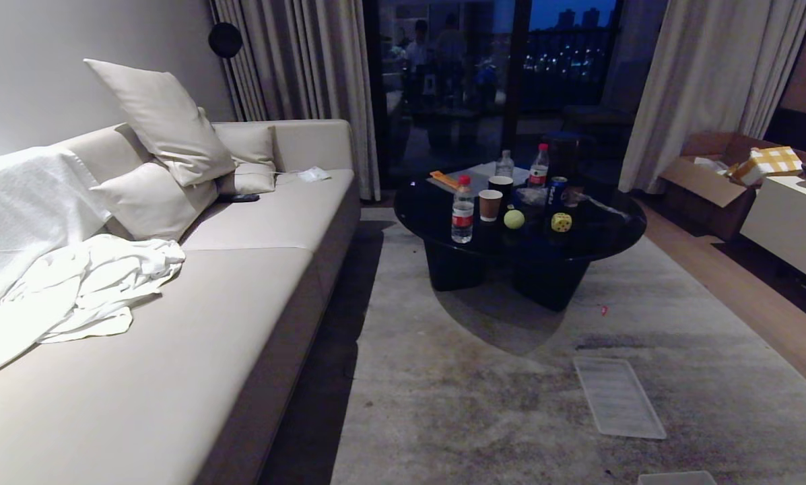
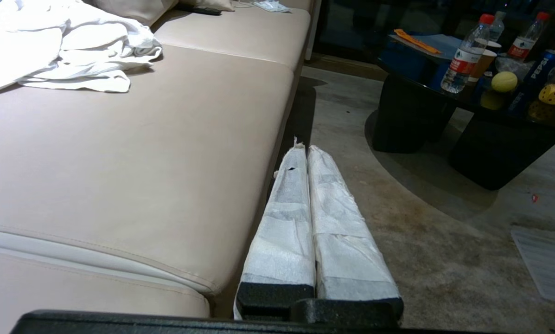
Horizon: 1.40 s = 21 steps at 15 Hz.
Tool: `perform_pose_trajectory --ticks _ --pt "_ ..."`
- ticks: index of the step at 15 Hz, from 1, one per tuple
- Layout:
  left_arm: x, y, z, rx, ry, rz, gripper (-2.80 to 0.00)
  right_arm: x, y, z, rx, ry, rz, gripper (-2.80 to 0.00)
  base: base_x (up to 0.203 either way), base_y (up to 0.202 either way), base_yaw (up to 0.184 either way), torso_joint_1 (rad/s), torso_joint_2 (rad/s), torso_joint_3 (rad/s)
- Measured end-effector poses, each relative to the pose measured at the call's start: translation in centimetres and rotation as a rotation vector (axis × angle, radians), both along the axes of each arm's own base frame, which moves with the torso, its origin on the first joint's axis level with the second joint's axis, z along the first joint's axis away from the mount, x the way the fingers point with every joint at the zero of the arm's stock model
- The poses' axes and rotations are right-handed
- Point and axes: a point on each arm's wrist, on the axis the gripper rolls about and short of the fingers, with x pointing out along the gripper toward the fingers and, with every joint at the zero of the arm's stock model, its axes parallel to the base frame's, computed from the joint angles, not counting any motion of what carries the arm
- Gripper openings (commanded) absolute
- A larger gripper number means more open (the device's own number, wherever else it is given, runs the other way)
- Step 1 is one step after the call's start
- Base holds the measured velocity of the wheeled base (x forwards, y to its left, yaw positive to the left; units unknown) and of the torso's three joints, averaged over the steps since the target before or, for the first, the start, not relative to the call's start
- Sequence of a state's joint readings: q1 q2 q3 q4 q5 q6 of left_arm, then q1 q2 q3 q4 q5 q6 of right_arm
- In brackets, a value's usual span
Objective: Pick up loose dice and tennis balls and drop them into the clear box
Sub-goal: Pick up toys out of the box
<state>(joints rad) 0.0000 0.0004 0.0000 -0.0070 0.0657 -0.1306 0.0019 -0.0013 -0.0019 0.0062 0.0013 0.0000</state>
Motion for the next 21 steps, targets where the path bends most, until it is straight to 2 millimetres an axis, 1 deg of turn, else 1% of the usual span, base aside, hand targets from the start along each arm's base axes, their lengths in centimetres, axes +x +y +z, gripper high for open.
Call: perform_pose_trajectory --ticks 7,19,21 --pt "0.00 0.00 0.00 -0.002 0.000 0.001 -2.80 0.00 0.00 0.00 0.000 0.000 -0.001 -2.80 0.008 0.000 0.000 0.001 0.00 0.000" --pt "0.00 0.00 0.00 0.000 0.000 0.000 -2.80 0.00 0.00 0.00 0.000 0.000 -0.001 -2.80 0.179 0.000 0.000 0.002 0.00 0.003" --pt "0.00 0.00 -0.02 0.002 0.001 0.000 -2.80 0.00 0.00 0.00 0.000 0.000 -0.001 -2.80 0.094 0.000 0.000 0.003 0.01 0.002"
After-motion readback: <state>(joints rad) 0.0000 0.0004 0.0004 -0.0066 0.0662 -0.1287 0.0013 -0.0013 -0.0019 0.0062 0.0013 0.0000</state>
